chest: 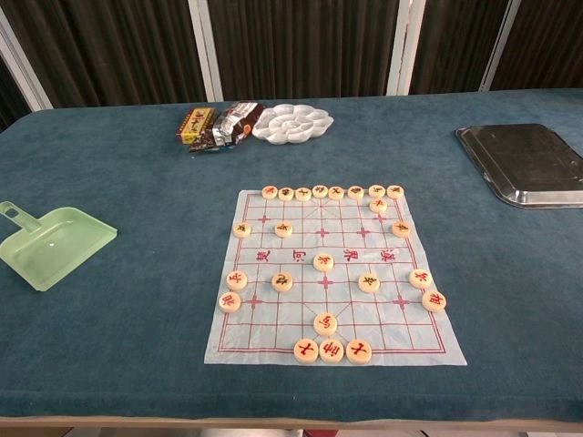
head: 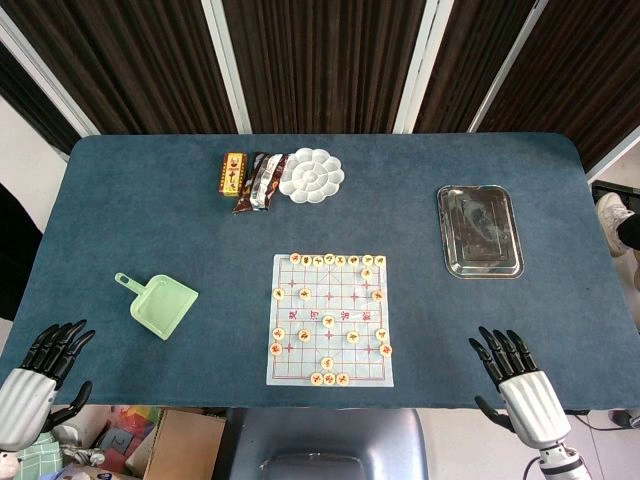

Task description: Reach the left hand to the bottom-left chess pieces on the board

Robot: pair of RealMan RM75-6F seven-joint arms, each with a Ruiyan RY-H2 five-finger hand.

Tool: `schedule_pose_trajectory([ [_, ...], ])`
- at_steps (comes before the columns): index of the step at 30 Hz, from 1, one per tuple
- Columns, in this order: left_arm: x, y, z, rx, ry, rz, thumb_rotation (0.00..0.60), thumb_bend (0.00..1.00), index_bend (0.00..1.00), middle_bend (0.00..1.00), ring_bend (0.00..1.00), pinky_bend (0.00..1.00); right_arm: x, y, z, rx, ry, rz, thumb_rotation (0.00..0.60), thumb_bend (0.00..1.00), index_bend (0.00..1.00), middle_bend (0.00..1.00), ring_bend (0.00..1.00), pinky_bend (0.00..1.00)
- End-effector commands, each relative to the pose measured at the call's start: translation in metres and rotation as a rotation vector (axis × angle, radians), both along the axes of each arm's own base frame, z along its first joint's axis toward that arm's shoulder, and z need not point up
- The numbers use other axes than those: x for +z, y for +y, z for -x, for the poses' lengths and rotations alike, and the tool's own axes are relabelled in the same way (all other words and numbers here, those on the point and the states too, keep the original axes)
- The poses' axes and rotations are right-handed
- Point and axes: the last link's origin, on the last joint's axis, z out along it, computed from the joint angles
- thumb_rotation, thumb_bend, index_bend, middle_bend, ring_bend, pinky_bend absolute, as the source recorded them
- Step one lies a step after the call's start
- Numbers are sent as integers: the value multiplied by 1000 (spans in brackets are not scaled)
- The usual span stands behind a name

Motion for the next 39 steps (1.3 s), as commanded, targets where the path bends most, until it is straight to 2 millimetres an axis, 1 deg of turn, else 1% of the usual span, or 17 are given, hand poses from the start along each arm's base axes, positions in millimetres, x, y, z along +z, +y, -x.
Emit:
schedule_pose_trajectory([
  [1, -2, 1, 0, -1, 1, 7, 600, 436, 0, 0, 0, 73, 1, 1, 0, 3, -2, 0, 600, 358, 0, 0, 0, 0],
  [6, -12, 9, -6, -45, -28, 27, 600, 436, 0, 0, 0, 73, 4, 2, 0, 4, -14, 3, 600, 358, 0, 0, 0, 0],
  [9, -25, 22, -12, -96, -135, 69, 600, 435, 14, 0, 0, 69, 6, 1, 2, 0, -18, 5, 600, 359, 0, 0, 0, 0],
  [12, -32, 39, -24, -123, -251, 78, 600, 434, 88, 0, 0, 68, 5, 0, 1, 1, -22, 2, 600, 358, 0, 0, 0, 0],
  [13, -35, 48, -31, -136, -291, 70, 600, 433, 128, 0, 0, 68, 5, 0, 1, 2, -24, 0, 600, 358, 0, 0, 0, 0],
  [15, -39, 58, -40, -150, -329, 65, 600, 434, 192, 0, 0, 70, 5, -1, 1, 1, -25, -1, 600, 359, 0, 0, 0, 0],
  [16, -43, 64, -45, -147, -339, 71, 600, 434, 214, 0, 0, 70, 5, -1, 1, -1, -25, 1, 600, 359, 0, 0, 0, 0],
  [19, -56, 72, -56, -98, -363, 135, 600, 433, 231, 0, 0, 69, 6, -2, 1, -6, -28, 8, 600, 358, 0, 0, 0, 0],
  [24, -81, 77, -67, -43, -327, 197, 600, 421, 240, 0, 0, 65, 7, -3, 2, -9, -34, 8, 600, 359, 0, 0, 0, 0],
  [30, -107, 66, -76, -15, -276, 215, 600, 405, 271, 0, 0, 62, 8, -3, 2, -7, -42, 9, 600, 359, 0, 0, 0, 0],
  [34, -129, 58, -79, 23, -271, 239, 600, 398, 305, 0, 0, 62, 10, -2, 1, -3, -53, 11, 600, 359, 0, 0, 0, 0],
  [39, -150, 57, -85, 48, -282, 264, 600, 397, 311, 0, 0, 62, 14, 1, 1, 9, -82, -9, 600, 359, 0, 0, 0, 0],
])
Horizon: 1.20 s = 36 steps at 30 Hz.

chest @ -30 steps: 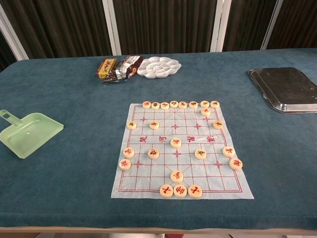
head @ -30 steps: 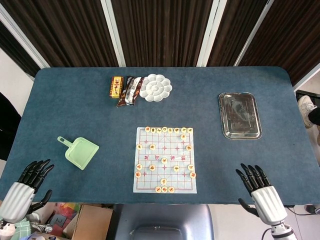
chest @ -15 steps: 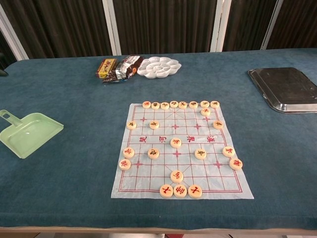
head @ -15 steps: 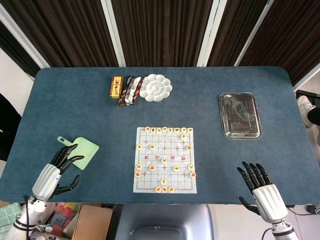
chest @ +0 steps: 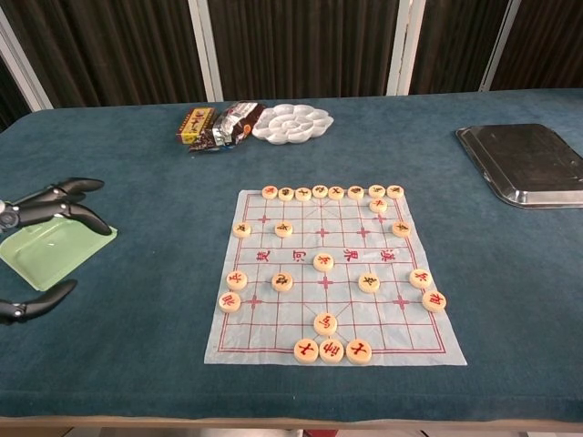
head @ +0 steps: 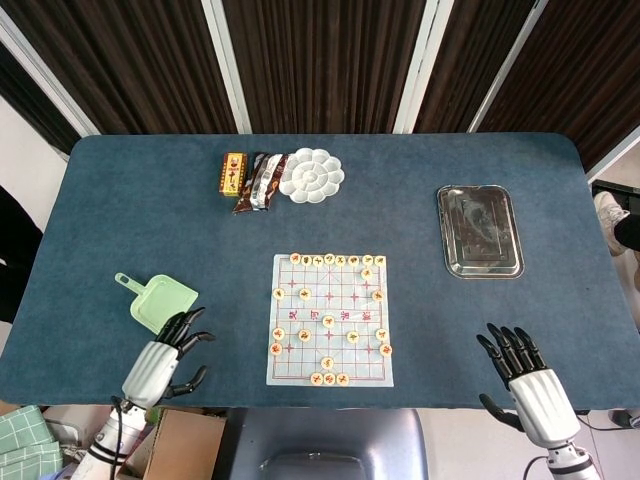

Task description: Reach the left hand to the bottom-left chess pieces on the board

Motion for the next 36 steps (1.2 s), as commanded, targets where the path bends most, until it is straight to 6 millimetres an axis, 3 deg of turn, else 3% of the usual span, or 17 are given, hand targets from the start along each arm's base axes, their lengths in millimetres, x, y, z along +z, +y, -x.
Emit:
schedule_pose_trajectory([
  [1, -15, 1, -3, 18, 4, 18, 600, 397, 313, 0, 0, 62, 3, 3, 0, 16, -23, -32, 600, 359, 0, 0, 0, 0],
  [13, -57, 19, -19, 73, 2, 40, 600, 399, 289, 0, 0, 63, 12, 8, 0, 54, -64, -44, 600, 359, 0, 0, 0, 0],
  [28, -90, 31, -36, 116, 29, 53, 600, 367, 293, 0, 0, 62, 15, 8, 0, 53, -74, -37, 600, 359, 0, 0, 0, 0],
  [36, -99, 31, -45, 112, 34, 49, 600, 371, 316, 0, 0, 63, 15, 7, 1, 50, -71, -37, 600, 358, 0, 0, 0, 0],
])
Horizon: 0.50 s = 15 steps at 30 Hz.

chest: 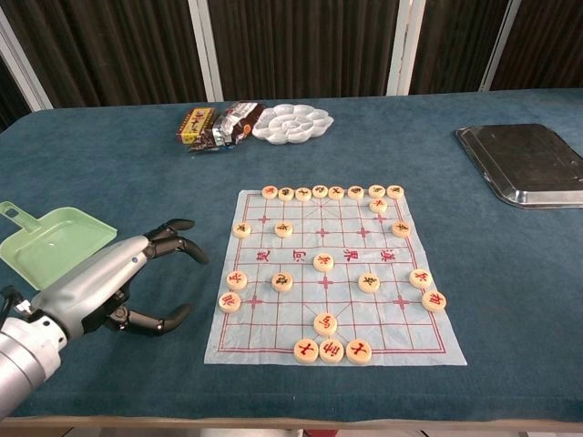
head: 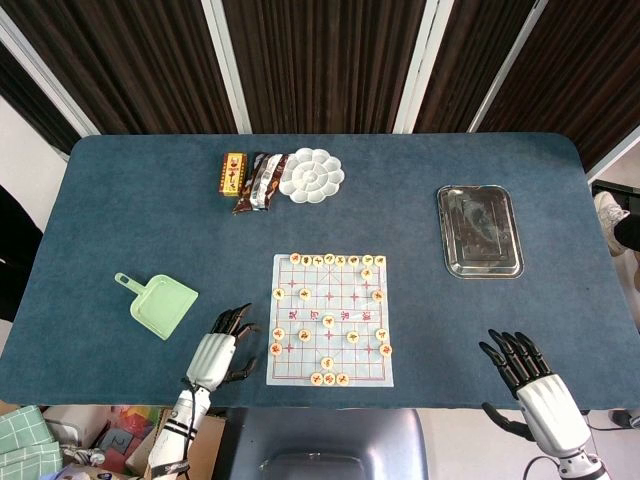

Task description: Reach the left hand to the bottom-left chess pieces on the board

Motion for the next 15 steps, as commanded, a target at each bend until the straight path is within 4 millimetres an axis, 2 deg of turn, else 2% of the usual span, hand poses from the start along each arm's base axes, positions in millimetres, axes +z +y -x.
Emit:
schedule_pose_trajectory([
  [1, -4, -1, -3, 0, 3, 3, 600, 369, 319, 0, 0, 63, 0, 0, 0, 0, 1, 0, 600, 358, 0, 0, 0, 0],
  [15, -23, -4, -9, 11, 49, -18, 600, 351, 365, 0, 0, 72, 5, 2, 1, 4, -23, 4, 600, 359, 0, 0, 0, 0],
])
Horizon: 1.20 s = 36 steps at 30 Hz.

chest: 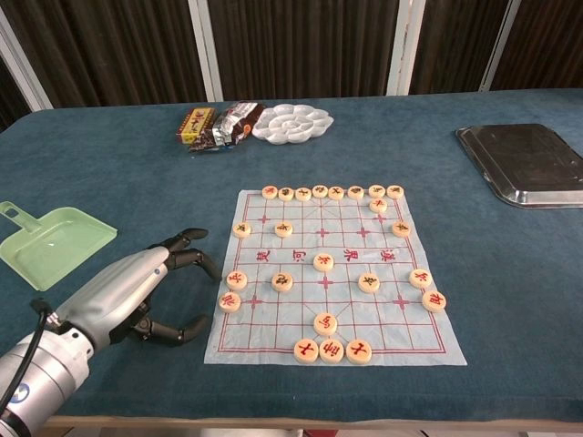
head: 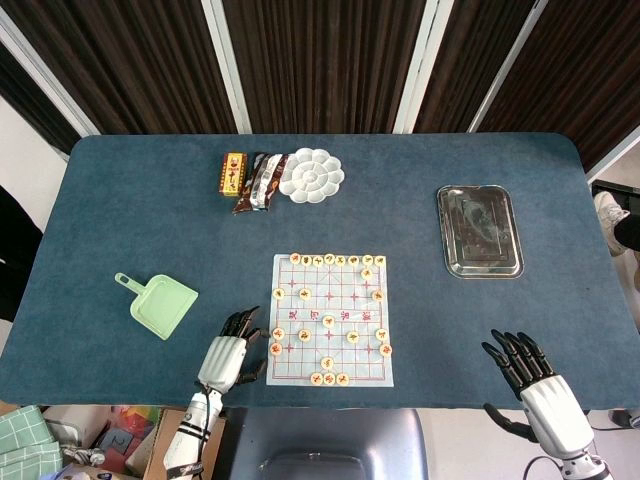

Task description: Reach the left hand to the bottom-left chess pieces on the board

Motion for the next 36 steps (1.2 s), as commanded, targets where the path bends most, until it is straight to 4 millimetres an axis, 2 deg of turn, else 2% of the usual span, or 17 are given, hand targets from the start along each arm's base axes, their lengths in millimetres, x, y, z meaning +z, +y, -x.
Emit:
schedule_pose_trajectory([
  [1, -3, -1, 0, 4, 8, -5, 600, 350, 368, 0, 0, 72, 1, 0, 0, 0, -3, 0, 600, 359, 0, 0, 0, 0],
  [36, -15, 3, -12, 20, 0, -3, 600, 340, 429, 0, 0, 74, 7, 1, 2, -7, -28, 22, 600, 358, 0, 0, 0, 0],
])
